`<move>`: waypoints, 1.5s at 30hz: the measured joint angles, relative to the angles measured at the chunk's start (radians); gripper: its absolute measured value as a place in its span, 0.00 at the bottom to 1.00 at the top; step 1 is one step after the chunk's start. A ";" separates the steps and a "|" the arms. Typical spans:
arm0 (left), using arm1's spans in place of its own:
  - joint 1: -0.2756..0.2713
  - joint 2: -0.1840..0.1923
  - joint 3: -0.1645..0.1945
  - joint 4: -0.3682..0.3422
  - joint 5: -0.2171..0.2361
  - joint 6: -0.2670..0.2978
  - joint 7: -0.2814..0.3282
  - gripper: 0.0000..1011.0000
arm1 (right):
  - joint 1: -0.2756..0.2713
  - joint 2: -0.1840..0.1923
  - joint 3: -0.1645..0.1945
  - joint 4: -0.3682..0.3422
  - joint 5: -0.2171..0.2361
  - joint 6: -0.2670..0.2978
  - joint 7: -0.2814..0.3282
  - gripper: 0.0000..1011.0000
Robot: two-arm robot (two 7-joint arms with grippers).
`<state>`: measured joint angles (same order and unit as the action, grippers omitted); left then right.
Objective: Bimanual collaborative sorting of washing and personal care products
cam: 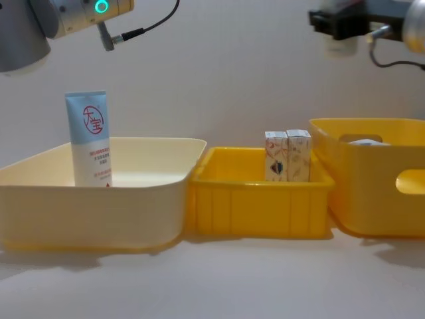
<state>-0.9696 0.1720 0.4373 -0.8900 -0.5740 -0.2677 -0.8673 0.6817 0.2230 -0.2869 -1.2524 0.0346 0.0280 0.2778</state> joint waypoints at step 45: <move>0.000 0.000 0.000 0.000 0.000 0.000 0.000 0.99 | -0.012 -0.024 0.092 0.048 -0.117 0.218 -0.253 0.97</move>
<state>-0.9696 0.1720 0.4373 -0.8902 -0.5742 -0.2676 -0.8672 0.6701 0.1986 -0.1951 -1.2047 -0.0821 0.2461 0.0251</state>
